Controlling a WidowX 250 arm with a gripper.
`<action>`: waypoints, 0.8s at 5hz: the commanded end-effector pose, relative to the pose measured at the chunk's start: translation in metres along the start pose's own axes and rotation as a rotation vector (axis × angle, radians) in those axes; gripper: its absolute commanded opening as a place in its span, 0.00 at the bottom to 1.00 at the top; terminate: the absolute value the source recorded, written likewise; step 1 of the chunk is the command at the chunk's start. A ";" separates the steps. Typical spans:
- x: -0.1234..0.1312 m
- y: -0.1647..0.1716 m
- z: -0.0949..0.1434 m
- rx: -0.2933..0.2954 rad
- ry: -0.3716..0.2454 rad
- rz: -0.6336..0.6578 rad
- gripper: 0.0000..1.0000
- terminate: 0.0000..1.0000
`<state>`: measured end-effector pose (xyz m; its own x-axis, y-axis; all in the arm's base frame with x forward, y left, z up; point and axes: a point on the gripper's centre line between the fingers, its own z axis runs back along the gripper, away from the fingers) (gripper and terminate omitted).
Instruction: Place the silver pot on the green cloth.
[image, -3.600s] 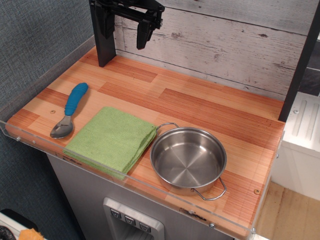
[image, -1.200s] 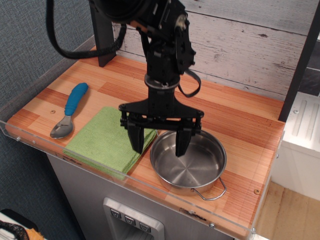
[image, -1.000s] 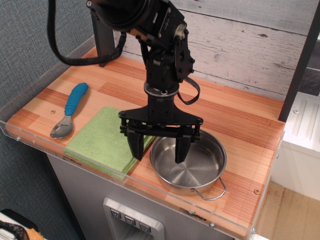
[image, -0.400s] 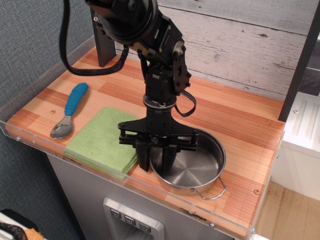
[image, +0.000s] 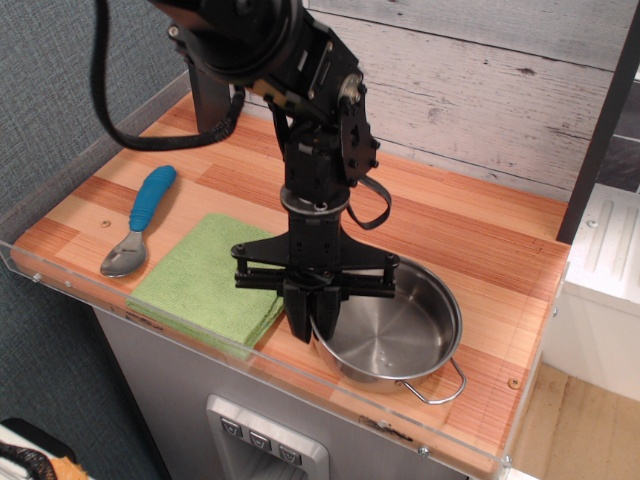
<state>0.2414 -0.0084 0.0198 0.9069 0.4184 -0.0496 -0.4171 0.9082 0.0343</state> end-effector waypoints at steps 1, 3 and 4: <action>0.002 0.014 0.034 -0.068 -0.081 0.078 0.00 0.00; 0.017 0.061 0.042 -0.120 -0.135 0.228 0.00 0.00; 0.025 0.081 0.039 -0.112 -0.138 0.274 0.00 0.00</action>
<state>0.2261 0.0732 0.0503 0.7600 0.6484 0.0437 -0.6451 0.7609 -0.0698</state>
